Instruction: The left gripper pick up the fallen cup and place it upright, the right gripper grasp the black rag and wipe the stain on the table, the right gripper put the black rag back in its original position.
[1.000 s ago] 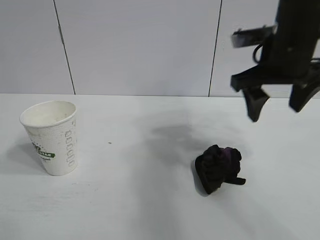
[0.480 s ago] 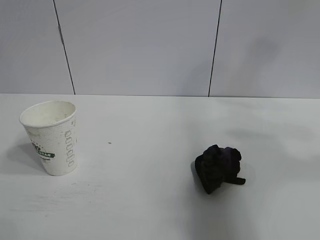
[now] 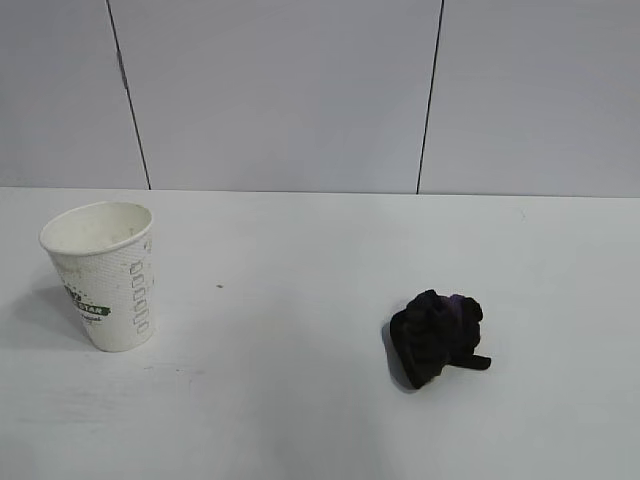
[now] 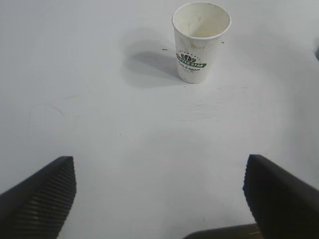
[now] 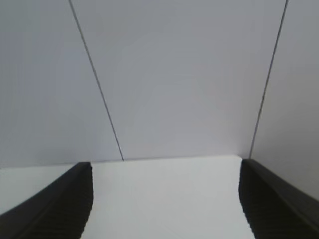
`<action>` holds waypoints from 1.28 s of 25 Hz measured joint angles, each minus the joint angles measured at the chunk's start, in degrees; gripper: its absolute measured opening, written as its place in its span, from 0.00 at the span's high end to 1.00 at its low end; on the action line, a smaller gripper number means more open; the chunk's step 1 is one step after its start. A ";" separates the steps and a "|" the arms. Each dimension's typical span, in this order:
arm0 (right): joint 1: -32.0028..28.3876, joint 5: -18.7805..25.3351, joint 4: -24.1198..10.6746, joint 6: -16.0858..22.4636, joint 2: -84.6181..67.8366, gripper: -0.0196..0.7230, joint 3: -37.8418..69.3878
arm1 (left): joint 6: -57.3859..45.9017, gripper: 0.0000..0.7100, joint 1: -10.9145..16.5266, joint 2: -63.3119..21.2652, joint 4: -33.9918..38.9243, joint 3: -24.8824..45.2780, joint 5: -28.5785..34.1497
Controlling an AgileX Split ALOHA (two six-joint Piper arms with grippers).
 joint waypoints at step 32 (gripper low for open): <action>8.64 2.81 -5.36 6.79 -26.73 0.22 48.47 | 0.00 0.08 0.00 0.00 0.00 0.00 0.00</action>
